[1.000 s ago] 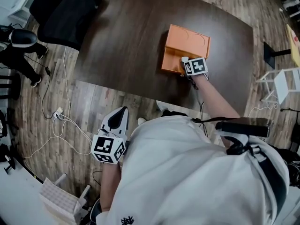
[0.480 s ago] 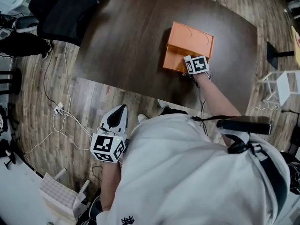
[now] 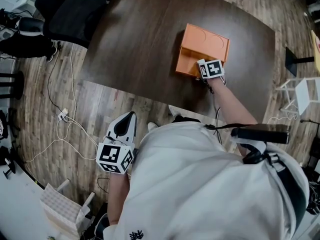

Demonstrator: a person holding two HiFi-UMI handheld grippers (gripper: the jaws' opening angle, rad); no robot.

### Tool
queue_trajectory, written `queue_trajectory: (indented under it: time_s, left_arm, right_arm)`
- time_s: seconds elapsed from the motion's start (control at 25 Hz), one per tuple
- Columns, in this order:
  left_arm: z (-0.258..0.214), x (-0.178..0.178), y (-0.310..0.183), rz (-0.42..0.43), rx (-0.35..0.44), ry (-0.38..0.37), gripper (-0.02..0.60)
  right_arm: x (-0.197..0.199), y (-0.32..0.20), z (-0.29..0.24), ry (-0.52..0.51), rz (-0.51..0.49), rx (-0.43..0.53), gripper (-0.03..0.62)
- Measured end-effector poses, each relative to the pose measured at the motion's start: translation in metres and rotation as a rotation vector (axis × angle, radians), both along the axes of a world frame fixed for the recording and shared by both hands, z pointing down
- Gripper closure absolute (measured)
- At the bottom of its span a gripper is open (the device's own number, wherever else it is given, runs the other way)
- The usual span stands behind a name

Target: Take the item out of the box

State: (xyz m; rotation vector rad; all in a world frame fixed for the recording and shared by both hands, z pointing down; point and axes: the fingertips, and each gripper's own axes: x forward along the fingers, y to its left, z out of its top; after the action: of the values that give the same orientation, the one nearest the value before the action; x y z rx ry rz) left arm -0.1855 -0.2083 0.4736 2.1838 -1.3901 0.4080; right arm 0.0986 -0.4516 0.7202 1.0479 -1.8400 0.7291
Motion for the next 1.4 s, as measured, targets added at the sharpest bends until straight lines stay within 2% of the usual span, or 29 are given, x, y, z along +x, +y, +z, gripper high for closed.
queue_trajectory:
  time_s: [0.76,1.0,1.4]
  left_arm:
    - [-0.011,-0.015,0.039,0.029,0.057,0.047,0.571]
    - [-0.014,-0.018,0.056,0.046,0.068,0.053,0.571]
    - [-0.013,-0.043,0.089,0.049,0.083,0.059,0.571]
  right_arm:
    - [-0.03,0.037,-0.068,-0.069,-0.023,0.097,0.424]
    - [-0.04,0.063,-0.094,-0.102,-0.036,0.132,0.424]
    - [-0.071,0.117,-0.119,-0.148,-0.065,0.161,0.424]
